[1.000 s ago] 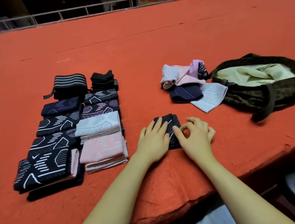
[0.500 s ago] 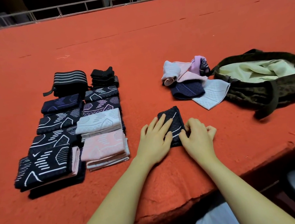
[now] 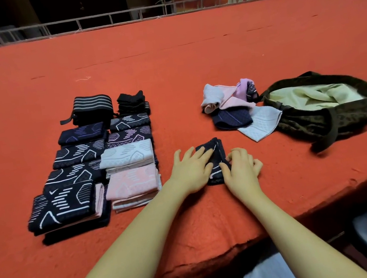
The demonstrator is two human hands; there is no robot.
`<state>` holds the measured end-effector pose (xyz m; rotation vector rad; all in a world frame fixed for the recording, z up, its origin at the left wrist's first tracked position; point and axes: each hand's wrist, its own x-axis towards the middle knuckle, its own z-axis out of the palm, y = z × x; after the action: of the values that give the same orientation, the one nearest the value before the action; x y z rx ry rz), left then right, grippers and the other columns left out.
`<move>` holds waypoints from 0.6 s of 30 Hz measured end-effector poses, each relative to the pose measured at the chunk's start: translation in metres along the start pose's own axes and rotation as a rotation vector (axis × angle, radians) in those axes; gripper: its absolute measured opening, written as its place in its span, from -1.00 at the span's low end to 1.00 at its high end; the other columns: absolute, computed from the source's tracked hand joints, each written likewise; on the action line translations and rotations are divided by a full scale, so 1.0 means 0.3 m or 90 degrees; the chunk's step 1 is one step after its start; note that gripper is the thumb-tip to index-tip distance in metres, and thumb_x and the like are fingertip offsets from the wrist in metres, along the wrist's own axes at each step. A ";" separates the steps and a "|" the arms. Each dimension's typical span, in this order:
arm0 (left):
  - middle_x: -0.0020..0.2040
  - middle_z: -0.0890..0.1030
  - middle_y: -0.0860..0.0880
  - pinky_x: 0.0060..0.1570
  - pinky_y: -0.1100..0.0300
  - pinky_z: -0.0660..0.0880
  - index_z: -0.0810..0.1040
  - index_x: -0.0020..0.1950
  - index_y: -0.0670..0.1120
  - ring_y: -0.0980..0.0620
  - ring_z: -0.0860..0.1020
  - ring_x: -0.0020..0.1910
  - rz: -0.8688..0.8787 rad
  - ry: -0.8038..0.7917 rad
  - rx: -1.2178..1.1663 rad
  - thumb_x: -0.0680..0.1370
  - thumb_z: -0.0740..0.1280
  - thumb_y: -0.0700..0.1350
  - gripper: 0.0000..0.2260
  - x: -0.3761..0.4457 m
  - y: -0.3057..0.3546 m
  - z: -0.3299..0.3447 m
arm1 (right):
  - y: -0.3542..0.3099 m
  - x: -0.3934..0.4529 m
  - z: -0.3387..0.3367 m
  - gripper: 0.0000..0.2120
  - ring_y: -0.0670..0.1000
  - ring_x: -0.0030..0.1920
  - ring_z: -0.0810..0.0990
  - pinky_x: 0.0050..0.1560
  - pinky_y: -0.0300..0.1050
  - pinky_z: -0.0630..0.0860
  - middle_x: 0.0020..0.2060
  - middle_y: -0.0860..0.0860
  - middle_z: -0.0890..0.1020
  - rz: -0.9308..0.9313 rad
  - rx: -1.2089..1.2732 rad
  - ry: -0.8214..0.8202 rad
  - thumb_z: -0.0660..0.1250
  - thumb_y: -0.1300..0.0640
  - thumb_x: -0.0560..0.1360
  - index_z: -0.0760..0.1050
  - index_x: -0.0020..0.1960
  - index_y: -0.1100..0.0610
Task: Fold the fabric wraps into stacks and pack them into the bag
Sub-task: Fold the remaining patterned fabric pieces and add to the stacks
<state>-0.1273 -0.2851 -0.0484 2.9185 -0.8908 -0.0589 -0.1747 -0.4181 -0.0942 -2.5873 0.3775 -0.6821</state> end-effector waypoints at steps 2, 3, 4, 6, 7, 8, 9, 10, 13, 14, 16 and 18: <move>0.57 0.05 0.01 0.41 -0.04 -0.05 0.01 0.56 0.12 -0.02 0.06 0.52 0.008 0.095 -0.005 0.67 0.00 0.02 -0.55 -0.011 -0.010 -0.023 | -0.010 -0.008 -0.005 -0.86 0.15 0.15 0.48 0.09 -0.05 0.09 0.20 0.11 0.49 -0.059 0.034 0.044 0.37 0.16 0.46 0.50 -0.01 0.17; 0.57 0.04 0.00 0.40 -0.04 0.00 0.01 0.56 0.14 -0.02 0.08 0.51 0.018 0.135 -0.003 0.66 -0.02 0.04 -0.55 -0.019 -0.019 -0.034 | -0.015 -0.012 -0.012 -0.87 0.13 0.15 0.48 0.07 -0.09 0.07 0.20 0.11 0.49 -0.085 0.046 0.066 0.36 0.15 0.45 0.50 -0.03 0.16; 0.57 0.05 -0.01 0.38 -0.06 0.05 0.03 0.55 0.14 -0.05 0.12 0.51 0.034 0.167 0.009 0.64 -0.06 0.06 -0.54 -0.029 -0.031 -0.044 | -0.023 -0.015 -0.020 -0.87 0.09 0.16 0.46 0.04 -0.12 0.05 0.20 0.11 0.50 -0.111 0.056 0.085 0.31 0.12 0.44 0.50 -0.04 0.14; 0.54 0.18 -0.04 0.32 -0.13 0.21 0.21 0.52 0.09 -0.13 0.26 0.45 0.072 0.224 0.040 0.58 -0.10 0.09 -0.50 -0.053 -0.059 -0.067 | -0.048 -0.020 -0.038 -0.82 0.02 0.16 0.41 0.00 -0.16 0.03 0.19 0.10 0.51 -0.164 0.070 0.110 0.21 0.06 0.44 0.49 -0.04 0.11; 0.51 0.27 -0.06 0.28 -0.16 0.27 0.33 0.47 0.06 -0.16 0.33 0.41 0.089 0.248 0.050 0.57 -0.06 0.07 -0.51 -0.065 -0.077 -0.079 | -0.064 -0.021 -0.047 -0.81 0.00 0.16 0.40 0.00 -0.16 0.03 0.18 0.10 0.52 -0.189 0.079 0.117 0.19 0.04 0.44 0.48 -0.04 0.10; 0.48 0.32 -0.07 0.24 -0.18 0.31 0.42 0.41 0.02 -0.17 0.38 0.38 0.105 0.266 0.061 0.57 -0.03 0.06 -0.53 -0.075 -0.097 -0.087 | -0.081 -0.021 -0.054 -0.82 0.00 0.15 0.40 -0.01 -0.17 0.03 0.17 0.10 0.52 -0.215 0.087 0.121 0.18 0.04 0.44 0.46 -0.03 0.08; 0.46 0.35 -0.07 0.23 -0.19 0.32 0.49 0.34 -0.01 -0.18 0.40 0.36 0.119 0.273 0.076 0.57 -0.01 0.05 -0.55 -0.088 -0.120 -0.094 | -0.099 -0.024 -0.059 -0.84 0.00 0.14 0.40 0.00 -0.17 0.03 0.17 0.10 0.52 -0.246 0.091 0.124 0.19 0.04 0.45 0.44 -0.02 0.06; 0.44 0.38 -0.06 0.23 -0.18 0.31 0.53 0.28 -0.03 -0.18 0.41 0.35 0.135 0.279 0.092 0.57 0.00 0.05 -0.56 -0.101 -0.144 -0.100 | -0.115 -0.026 -0.061 -0.86 0.01 0.13 0.41 -0.01 -0.17 0.03 0.16 0.10 0.53 -0.277 0.091 0.128 0.20 0.04 0.45 0.41 0.00 0.03; 0.25 0.56 0.02 0.16 -0.01 0.18 0.56 0.20 -0.02 -0.12 0.48 0.21 0.166 0.311 0.118 0.57 0.01 0.06 -0.59 -0.143 -0.203 -0.115 | -0.149 -0.027 -0.062 -0.85 0.01 0.10 0.42 -0.02 -0.17 0.04 0.13 0.09 0.55 -0.328 0.085 0.139 0.22 0.03 0.46 0.38 0.02 -0.01; 0.12 0.60 0.05 0.09 0.03 0.17 0.58 0.15 0.00 -0.08 0.51 0.12 0.169 0.339 0.127 0.56 0.04 0.06 -0.62 -0.154 -0.218 -0.111 | -0.159 -0.026 -0.064 -0.85 0.00 0.08 0.42 -0.03 -0.16 0.05 0.11 0.08 0.56 -0.335 0.087 0.142 0.22 0.02 0.46 0.38 0.02 -0.02; -0.08 0.61 0.09 -0.01 0.07 0.16 0.61 0.03 0.02 -0.06 0.53 -0.02 0.161 0.387 0.123 0.53 0.10 0.06 -0.68 -0.172 -0.239 -0.094 | -0.179 -0.028 -0.070 -0.86 -0.03 0.04 0.43 -0.04 -0.15 0.04 0.04 0.03 0.58 -0.356 0.087 0.142 0.23 0.02 0.45 0.39 0.01 -0.04; -0.13 0.59 0.09 -0.04 0.09 0.15 0.59 -0.04 0.01 -0.05 0.52 -0.05 0.158 0.421 0.093 0.51 0.12 0.05 -0.73 -0.185 -0.253 -0.072 | -0.198 -0.034 -0.074 -0.87 -0.07 -0.01 0.44 -0.06 -0.15 0.02 -0.05 -0.04 0.59 -0.385 0.070 0.131 0.22 0.02 0.45 0.39 0.00 -0.05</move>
<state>-0.1299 -0.1898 -0.0338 2.6109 -1.1300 0.9539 -0.1860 -0.3703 -0.0526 -2.5270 -0.3970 -1.1375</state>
